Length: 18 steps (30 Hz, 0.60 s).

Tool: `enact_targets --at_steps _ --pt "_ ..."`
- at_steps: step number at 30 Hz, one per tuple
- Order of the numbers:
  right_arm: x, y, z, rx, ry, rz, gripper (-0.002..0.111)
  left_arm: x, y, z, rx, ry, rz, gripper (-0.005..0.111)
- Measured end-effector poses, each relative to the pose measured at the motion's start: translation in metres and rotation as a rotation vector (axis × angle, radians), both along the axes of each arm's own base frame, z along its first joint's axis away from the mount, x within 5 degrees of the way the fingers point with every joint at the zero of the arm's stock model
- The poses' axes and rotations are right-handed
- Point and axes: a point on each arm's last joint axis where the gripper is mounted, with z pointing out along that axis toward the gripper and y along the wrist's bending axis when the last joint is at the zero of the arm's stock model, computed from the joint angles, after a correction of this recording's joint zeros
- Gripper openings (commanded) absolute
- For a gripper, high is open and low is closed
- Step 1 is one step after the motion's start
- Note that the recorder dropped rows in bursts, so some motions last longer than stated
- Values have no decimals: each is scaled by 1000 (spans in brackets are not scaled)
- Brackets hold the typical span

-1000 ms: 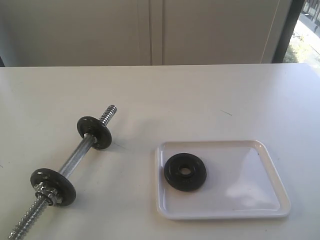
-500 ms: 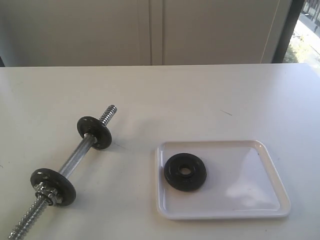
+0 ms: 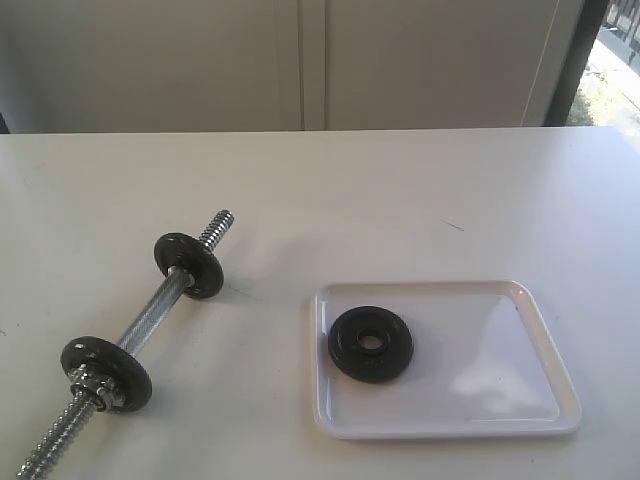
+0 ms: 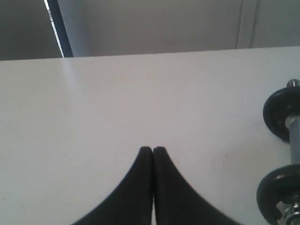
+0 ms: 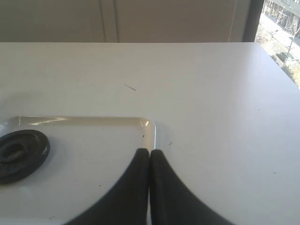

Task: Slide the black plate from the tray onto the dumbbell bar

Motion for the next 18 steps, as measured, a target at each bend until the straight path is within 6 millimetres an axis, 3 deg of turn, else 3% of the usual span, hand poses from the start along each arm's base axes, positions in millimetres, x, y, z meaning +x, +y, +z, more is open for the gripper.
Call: enact_targets --at_steps 18 --pt "0 0 0 0 0 0 0 0 3 29 -50 -319 31 0"
